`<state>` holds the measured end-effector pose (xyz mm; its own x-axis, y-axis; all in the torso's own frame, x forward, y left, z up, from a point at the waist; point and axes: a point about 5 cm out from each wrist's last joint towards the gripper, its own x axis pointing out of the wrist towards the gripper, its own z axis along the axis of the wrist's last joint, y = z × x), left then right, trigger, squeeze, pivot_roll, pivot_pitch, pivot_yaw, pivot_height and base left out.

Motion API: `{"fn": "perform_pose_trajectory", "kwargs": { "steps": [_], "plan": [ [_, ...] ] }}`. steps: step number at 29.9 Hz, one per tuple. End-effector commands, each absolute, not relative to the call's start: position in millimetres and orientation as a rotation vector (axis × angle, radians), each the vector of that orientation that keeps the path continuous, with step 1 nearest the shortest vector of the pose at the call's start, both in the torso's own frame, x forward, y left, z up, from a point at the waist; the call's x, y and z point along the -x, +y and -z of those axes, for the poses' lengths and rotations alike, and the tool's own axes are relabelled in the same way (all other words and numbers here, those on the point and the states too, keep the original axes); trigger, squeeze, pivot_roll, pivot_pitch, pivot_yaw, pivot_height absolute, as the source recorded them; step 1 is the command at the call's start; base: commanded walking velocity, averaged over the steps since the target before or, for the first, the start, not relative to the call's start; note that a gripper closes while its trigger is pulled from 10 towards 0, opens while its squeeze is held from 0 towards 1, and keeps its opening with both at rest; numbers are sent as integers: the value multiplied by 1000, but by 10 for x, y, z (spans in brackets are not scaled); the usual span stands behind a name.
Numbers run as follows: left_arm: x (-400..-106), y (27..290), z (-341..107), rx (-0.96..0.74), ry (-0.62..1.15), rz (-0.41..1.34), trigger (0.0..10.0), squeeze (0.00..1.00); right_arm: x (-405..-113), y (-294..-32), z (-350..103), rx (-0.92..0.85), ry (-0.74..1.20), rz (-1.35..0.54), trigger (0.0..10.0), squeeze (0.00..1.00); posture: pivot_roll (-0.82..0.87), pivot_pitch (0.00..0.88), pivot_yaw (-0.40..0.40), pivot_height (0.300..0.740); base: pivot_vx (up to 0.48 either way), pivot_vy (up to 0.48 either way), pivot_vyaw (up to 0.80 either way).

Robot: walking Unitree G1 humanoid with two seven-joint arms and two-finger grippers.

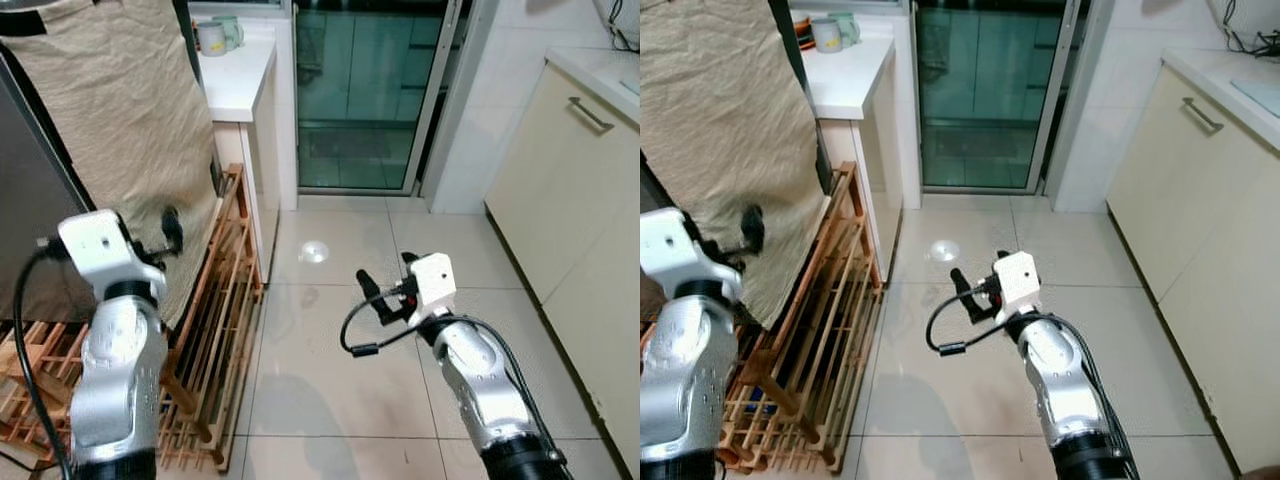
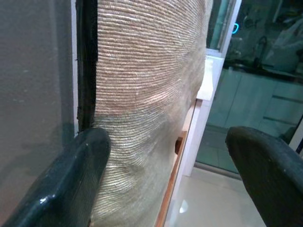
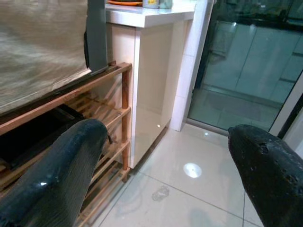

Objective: Restocking fridge

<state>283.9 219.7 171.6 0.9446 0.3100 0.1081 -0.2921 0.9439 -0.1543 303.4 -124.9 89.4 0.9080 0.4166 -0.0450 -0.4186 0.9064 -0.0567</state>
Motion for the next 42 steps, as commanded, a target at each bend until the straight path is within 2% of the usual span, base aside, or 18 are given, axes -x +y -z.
{"fn": "perform_pose_trajectory", "kwargs": {
  "steps": [1, 9, 13, 17, 30, 42],
  "plan": [
    [-2863, 2281, -1808, 126, -152, -344, 10000, 0, -3059, -1312, -923, 53, 22, -410, 10000, 0, -71, 0, 24, 740, 0, 0, 0],
    [-2812, 2331, -1776, 118, -124, -398, 10000, 0, -3020, -1336, -875, 49, 34, -404, 10000, 0, -77, 0, 31, 740, 0, 0, 0],
    [-2595, 2227, -1553, 119, -25, -319, 10000, 0, -2983, -1354, -830, 50, 51, -406, 10000, 0, -75, 0, 30, 740, 0, 0, 0],
    [-2501, 2244, -1451, 120, 10, -325, 10000, 0, -2959, -1360, -808, 50, 60, -412, 10000, 0, -71, 0, 24, 740, 0, 0, 0],
    [-2648, 2252, -1786, 138, -115, -349, 10000, 0, -2983, -1355, -819, 51, 58, -415, 10000, 0, -67, 0, 16, 740, 0, 0, 0],
    [-2742, 2258, -1830, 128, -130, -363, 10000, 0, -2966, -1351, -788, 50, 70, -414, 10000, 0, -68, 0, 12, 740, 0, 0, 0]
  ]
}}
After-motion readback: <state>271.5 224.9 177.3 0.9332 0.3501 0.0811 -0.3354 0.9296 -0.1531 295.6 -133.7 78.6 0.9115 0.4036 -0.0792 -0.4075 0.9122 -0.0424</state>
